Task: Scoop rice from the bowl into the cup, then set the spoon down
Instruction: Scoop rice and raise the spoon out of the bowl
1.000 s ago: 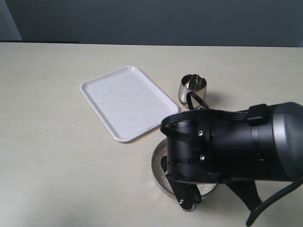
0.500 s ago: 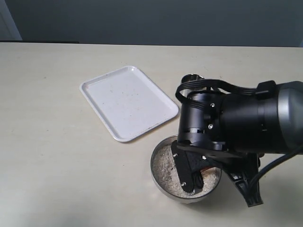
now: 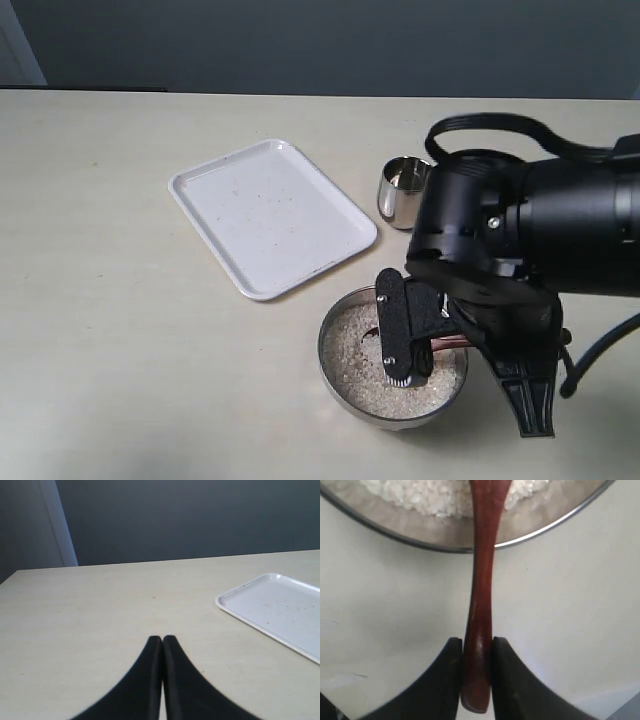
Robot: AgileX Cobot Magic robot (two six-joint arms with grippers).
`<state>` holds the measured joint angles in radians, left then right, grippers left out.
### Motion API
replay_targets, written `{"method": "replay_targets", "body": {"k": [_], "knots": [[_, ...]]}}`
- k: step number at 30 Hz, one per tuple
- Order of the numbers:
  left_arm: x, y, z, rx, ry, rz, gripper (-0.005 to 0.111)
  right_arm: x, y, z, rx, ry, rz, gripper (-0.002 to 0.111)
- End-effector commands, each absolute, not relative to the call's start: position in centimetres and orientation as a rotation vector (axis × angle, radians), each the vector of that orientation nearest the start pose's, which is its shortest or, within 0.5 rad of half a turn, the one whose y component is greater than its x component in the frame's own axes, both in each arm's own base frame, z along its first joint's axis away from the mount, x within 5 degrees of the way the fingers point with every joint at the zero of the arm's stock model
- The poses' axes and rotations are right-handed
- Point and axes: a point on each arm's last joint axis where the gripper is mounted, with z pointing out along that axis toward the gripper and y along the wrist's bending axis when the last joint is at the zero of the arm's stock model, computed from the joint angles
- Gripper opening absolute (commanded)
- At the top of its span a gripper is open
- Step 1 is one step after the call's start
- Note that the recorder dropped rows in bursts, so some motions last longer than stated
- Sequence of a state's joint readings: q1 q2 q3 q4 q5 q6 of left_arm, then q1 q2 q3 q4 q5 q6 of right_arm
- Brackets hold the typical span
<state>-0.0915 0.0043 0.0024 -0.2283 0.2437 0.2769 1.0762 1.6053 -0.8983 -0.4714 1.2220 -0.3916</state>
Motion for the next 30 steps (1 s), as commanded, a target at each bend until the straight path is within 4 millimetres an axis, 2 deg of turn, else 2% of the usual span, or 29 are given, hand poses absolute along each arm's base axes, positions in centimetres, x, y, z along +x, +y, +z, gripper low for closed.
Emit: {"method": "replay_targets", "body": {"k": [1,17,30], "knots": [[5.5,-1.0,19.2,0.161,1.705,-0.076,0.001,15.4,19.4,20.3,-2.305,2.155,-0.716,0.0],[5.5,-1.0,19.2,0.161,1.705,-0.076,0.001,14.8,19.1,21.5,-2.258,2.175,-0.626,0.0],[5.5,-1.0,19.2,0.161,1.705,-0.076,0.001,14.6,19.1,21.5,-2.256,2.189,-0.603,0.0]]}}
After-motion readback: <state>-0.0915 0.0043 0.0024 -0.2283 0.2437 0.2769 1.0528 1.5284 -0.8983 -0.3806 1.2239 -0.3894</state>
